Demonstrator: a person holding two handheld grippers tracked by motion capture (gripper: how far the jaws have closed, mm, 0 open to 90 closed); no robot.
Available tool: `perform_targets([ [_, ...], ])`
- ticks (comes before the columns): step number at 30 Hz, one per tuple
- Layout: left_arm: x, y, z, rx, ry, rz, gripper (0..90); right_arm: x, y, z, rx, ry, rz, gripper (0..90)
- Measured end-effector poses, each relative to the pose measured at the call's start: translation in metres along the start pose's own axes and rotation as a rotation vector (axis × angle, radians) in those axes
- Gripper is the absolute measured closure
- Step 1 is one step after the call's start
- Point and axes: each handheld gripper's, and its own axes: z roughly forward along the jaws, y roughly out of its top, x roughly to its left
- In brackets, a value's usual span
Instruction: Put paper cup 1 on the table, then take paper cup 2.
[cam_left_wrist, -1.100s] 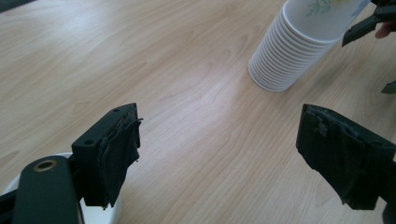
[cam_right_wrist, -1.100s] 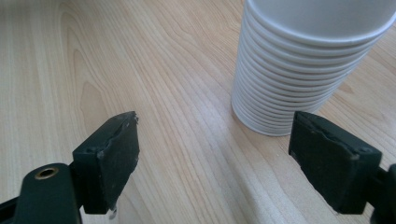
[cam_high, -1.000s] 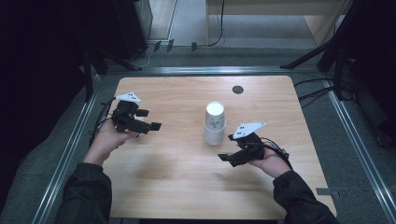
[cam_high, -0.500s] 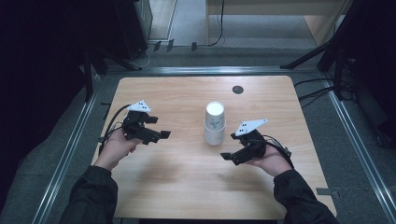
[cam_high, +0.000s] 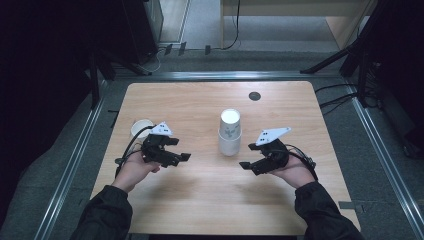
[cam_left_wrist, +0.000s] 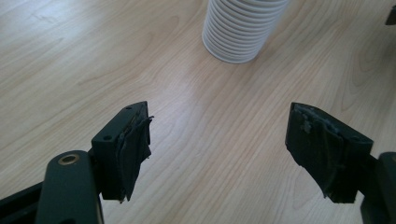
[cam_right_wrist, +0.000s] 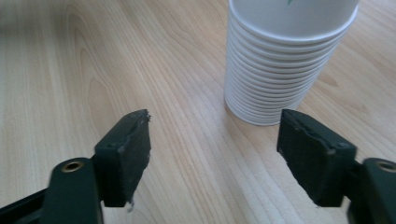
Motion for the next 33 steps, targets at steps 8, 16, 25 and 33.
perform_targets([
  [8,0.0,-0.007,0.002,-0.028,-0.015,-0.005,23.7,-0.001,0.001,-0.001,0.005,-0.012,-0.012,32.5],
  [16,0.003,-0.015,0.002,-0.034,-0.049,-0.053,24.1,-0.004,0.008,-0.009,-0.019,-0.015,0.016,29.5],
  [25,-0.003,-0.011,0.003,0.0,-0.106,-0.031,12.9,-0.016,0.022,-0.017,-0.046,0.048,0.05,21.1],
  [33,-0.004,-0.011,0.005,0.007,-0.109,-0.007,13.2,-0.03,0.042,-0.024,-0.011,0.044,0.007,22.0],
])
